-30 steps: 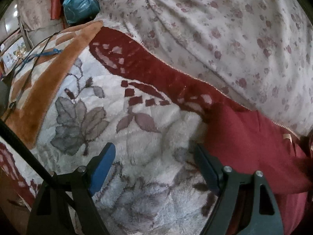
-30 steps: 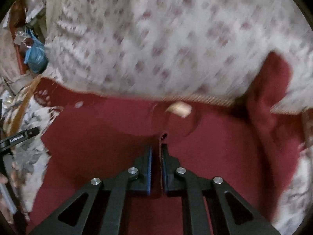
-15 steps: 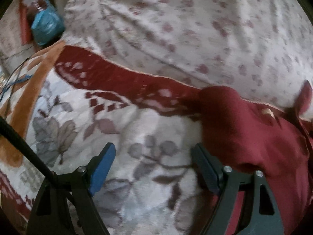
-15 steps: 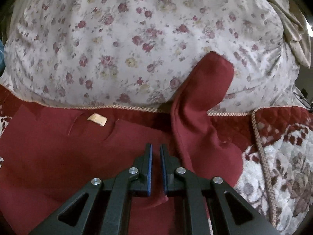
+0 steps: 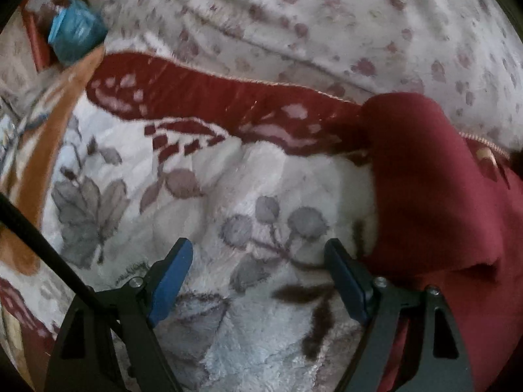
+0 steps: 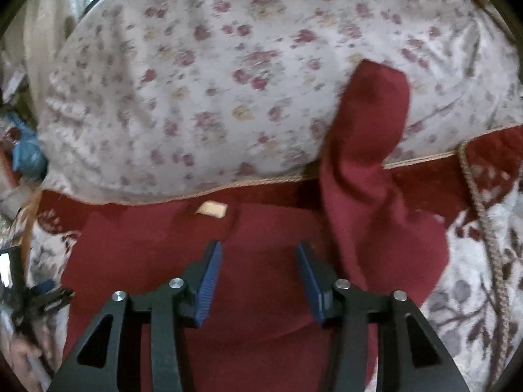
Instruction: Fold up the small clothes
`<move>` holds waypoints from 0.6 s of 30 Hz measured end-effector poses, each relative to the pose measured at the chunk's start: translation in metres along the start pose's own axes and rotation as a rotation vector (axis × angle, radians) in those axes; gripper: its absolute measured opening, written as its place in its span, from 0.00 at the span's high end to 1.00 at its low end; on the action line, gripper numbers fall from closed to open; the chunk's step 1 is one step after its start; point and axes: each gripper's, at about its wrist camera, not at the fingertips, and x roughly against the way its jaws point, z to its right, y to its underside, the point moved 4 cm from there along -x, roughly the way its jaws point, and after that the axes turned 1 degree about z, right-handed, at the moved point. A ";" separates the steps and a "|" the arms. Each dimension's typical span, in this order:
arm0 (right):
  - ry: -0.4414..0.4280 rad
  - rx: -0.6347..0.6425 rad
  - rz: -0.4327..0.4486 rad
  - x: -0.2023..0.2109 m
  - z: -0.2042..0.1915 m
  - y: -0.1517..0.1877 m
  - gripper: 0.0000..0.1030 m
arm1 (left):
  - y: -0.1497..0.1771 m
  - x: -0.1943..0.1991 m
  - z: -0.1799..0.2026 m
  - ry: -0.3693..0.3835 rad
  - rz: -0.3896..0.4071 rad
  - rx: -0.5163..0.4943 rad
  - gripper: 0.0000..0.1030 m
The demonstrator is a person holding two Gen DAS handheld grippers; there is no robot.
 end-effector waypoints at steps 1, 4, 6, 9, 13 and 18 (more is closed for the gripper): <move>0.003 0.025 -0.016 -0.003 -0.005 0.003 0.50 | -0.001 0.002 -0.003 0.011 0.007 0.015 0.21; 0.078 0.085 -0.040 -0.015 -0.009 0.007 0.50 | -0.008 0.023 -0.008 0.067 0.095 0.067 0.21; 0.091 0.093 -0.060 -0.029 -0.006 0.008 0.50 | -0.013 0.037 -0.007 0.128 0.153 0.093 0.21; 0.175 0.085 -0.111 -0.052 0.012 0.007 0.50 | -0.020 0.048 0.004 0.221 0.198 0.091 0.20; 0.145 0.062 -0.108 -0.055 0.022 0.012 0.73 | -0.026 0.040 0.029 0.255 0.180 0.045 0.20; 0.153 0.098 -0.013 -0.028 0.022 0.000 0.95 | -0.017 0.013 0.045 0.114 0.082 -0.040 0.19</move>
